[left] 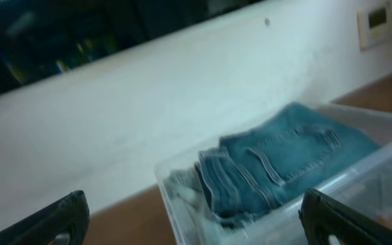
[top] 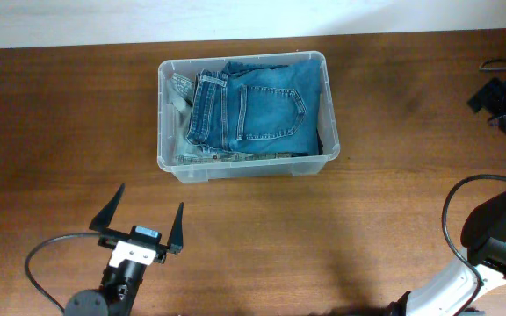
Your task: Pack container
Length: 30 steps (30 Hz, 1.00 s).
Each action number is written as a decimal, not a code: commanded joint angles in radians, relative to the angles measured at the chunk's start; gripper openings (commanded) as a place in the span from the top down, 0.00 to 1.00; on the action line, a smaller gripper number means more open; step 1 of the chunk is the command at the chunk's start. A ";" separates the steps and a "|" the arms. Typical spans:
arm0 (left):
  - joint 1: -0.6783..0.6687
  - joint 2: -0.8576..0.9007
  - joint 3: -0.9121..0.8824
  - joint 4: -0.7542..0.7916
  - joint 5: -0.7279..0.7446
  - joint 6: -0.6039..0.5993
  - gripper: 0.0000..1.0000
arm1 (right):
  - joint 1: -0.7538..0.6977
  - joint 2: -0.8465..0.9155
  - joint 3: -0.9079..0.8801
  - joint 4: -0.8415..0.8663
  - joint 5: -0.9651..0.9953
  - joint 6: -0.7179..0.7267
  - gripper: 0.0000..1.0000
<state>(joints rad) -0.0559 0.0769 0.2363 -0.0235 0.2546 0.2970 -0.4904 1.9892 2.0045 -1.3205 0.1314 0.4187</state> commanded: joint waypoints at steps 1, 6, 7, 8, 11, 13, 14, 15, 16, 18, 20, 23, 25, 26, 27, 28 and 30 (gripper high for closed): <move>0.027 -0.050 -0.082 0.064 0.004 0.012 0.01 | -0.001 0.009 -0.003 0.000 0.012 0.005 0.02; 0.034 -0.072 -0.157 0.149 0.003 0.012 0.01 | -0.001 0.009 -0.003 0.000 0.012 0.005 0.02; 0.034 -0.072 -0.169 0.164 0.004 0.012 0.01 | -0.001 0.009 -0.003 0.000 0.012 0.005 0.02; 0.034 -0.072 -0.182 0.185 0.003 0.012 0.01 | -0.001 0.009 -0.003 0.000 0.012 0.005 0.02; 0.034 -0.072 -0.223 0.256 0.003 0.012 0.01 | -0.001 0.009 -0.003 0.000 0.012 0.005 0.02; 0.035 -0.072 -0.228 0.258 0.002 0.012 0.01 | -0.001 0.009 -0.003 0.000 0.012 0.005 0.02; 0.035 -0.072 -0.228 0.257 0.000 0.012 0.01 | -0.001 0.009 -0.003 0.000 0.012 0.005 0.01; 0.035 -0.072 -0.228 0.256 -0.001 0.012 0.01 | -0.001 0.009 -0.003 0.000 0.012 0.005 0.02; 0.035 -0.072 -0.228 0.253 -0.008 0.012 0.01 | -0.001 0.009 -0.003 0.000 0.012 0.005 0.02; 0.039 -0.072 -0.228 0.225 -0.011 0.012 0.01 | -0.001 0.009 -0.003 0.000 0.012 0.005 0.02; 0.045 -0.072 -0.228 0.174 -0.011 0.011 0.01 | -0.001 0.009 -0.003 0.000 0.012 0.005 0.02; 0.046 -0.072 -0.227 0.078 -0.007 0.011 0.01 | -0.001 0.009 -0.003 0.000 0.012 0.005 0.02; 0.046 -0.072 -0.227 0.013 -0.007 0.011 0.01 | -0.001 0.009 -0.003 0.000 0.012 0.005 0.02; 0.046 -0.072 -0.227 -0.027 -0.007 0.011 0.01 | -0.001 0.009 -0.003 0.000 0.012 0.005 0.02; 0.046 -0.071 -0.227 -0.037 -0.007 0.011 0.01 | -0.001 0.009 -0.003 0.000 0.012 0.005 0.02; 0.046 -0.065 -0.227 -0.037 -0.007 0.011 0.01 | -0.001 0.009 -0.003 0.000 0.012 0.005 0.02; 0.046 -0.063 -0.227 -0.037 -0.008 0.011 0.01 | -0.001 0.009 -0.003 0.000 0.012 0.005 0.02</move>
<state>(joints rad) -0.0158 0.0166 0.0109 -0.0521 0.2501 0.2970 -0.4904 1.9892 2.0045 -1.3205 0.1310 0.4187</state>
